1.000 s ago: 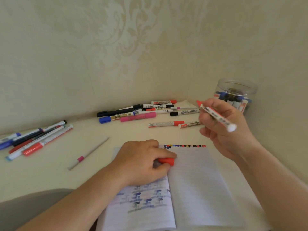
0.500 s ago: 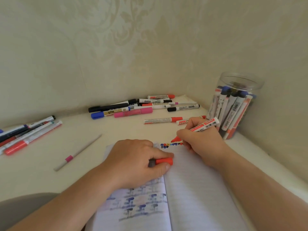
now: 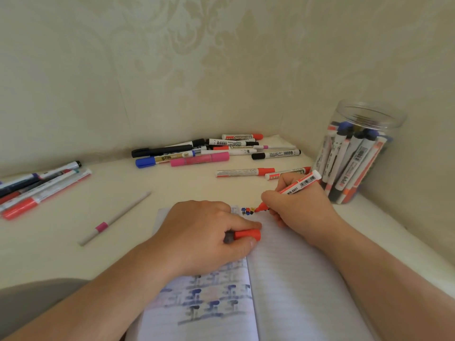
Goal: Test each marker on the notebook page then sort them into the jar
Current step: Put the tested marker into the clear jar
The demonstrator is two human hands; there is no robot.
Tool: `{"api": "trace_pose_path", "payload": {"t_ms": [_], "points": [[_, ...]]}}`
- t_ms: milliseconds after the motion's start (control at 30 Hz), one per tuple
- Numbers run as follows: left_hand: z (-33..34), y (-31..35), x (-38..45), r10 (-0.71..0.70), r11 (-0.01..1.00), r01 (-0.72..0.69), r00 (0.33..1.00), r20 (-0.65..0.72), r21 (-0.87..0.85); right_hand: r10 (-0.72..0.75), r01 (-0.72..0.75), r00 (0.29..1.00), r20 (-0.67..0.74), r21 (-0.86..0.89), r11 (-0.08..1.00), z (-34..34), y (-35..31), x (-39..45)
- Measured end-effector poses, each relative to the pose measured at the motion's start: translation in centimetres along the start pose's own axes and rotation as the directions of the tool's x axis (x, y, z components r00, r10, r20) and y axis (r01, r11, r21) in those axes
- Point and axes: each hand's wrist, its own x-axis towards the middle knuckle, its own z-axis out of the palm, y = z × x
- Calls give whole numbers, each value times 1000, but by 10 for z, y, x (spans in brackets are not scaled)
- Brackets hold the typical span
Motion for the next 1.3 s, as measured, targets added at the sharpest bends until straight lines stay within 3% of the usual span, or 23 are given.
{"api": "trace_pose_path", "payload": {"t_ms": [1200, 1300], "points": [[1, -1, -2, -10, 999, 10, 1000, 7, -35, -20, 20, 1000, -10, -39, 999, 0, 6, 3], [3, -6, -1, -9, 995, 7, 1000, -15, -104, 1, 0, 1000, -7, 101, 995, -3, 7, 6]]}}
